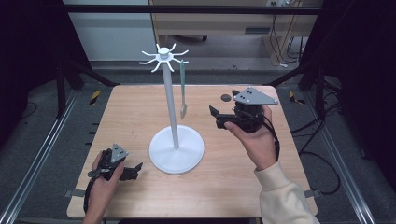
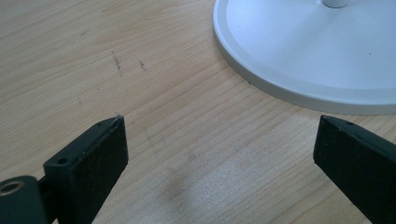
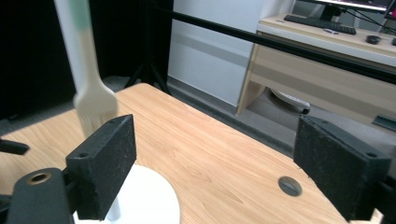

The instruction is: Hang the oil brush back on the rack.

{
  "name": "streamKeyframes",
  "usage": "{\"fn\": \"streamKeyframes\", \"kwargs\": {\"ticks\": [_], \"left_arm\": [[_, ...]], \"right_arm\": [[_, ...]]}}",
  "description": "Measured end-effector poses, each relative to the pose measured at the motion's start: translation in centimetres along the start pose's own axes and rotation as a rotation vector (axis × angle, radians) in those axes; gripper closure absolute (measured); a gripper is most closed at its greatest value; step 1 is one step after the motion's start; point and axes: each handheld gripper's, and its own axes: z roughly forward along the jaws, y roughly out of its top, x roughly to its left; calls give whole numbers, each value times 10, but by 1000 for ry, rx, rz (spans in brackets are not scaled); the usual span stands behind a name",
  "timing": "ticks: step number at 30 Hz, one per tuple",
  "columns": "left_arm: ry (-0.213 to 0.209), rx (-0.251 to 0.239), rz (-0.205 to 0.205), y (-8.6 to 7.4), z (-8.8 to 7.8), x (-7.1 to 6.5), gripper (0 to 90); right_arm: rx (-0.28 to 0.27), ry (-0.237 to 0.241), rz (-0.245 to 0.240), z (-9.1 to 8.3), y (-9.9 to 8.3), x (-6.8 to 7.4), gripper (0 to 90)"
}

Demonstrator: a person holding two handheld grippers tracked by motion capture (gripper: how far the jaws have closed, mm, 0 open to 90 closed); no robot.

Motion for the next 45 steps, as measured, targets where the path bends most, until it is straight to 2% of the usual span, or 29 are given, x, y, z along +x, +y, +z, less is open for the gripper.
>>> {"fn": "streamKeyframes", "kwargs": {"ticks": [11,24,30,36,45], "left_arm": [[4,0,-6,-1,-1,0,27],[11,-5,-6,0,0,1,27],[14,-13,-9,0,-2,2,27],[19,-20,-14,0,-3,2,26],[18,-17,-9,0,-3,2,26]], "right_arm": [[57,-39,-6,-4,-24,-17,103],[98,-89,45,-12,-56,-41,99],[148,-141,58,-9,-77,-49,118],[194,-183,106,-6,-99,-61,130],[264,-180,160,0,-134,-70,134]]}}
